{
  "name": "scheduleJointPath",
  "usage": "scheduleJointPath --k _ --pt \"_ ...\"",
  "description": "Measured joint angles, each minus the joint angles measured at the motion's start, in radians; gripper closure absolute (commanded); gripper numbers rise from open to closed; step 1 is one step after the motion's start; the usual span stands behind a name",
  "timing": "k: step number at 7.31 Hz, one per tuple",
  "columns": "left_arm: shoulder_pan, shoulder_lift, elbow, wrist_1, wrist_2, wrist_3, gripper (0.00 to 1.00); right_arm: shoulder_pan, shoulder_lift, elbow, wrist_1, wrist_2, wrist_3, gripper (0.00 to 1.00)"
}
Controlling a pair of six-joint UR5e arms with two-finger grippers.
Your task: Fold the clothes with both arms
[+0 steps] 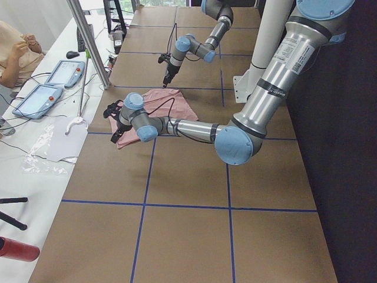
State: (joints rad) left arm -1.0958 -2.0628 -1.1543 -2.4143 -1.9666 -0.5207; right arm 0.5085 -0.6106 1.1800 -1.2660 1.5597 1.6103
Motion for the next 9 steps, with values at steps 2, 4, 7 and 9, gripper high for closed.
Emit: scheduleJointPath --k 2,4,7,9 --pt "0.005 0.002 -0.006 0.0 0.001 -0.022 0.0 -0.012 0.009 -0.023 -0.02 -0.018 -0.027 0.42" --pt "0.006 0.005 -0.006 0.0 0.001 -0.028 0.0 -0.021 0.009 -0.036 -0.024 -0.025 -0.055 0.47" --pt "0.007 0.006 -0.005 0.0 0.002 -0.029 0.0 -0.035 0.011 -0.04 -0.033 -0.031 -0.059 0.62" --pt "0.007 0.007 -0.005 0.0 0.002 -0.029 0.0 -0.038 0.011 -0.04 -0.034 -0.032 -0.054 1.0"
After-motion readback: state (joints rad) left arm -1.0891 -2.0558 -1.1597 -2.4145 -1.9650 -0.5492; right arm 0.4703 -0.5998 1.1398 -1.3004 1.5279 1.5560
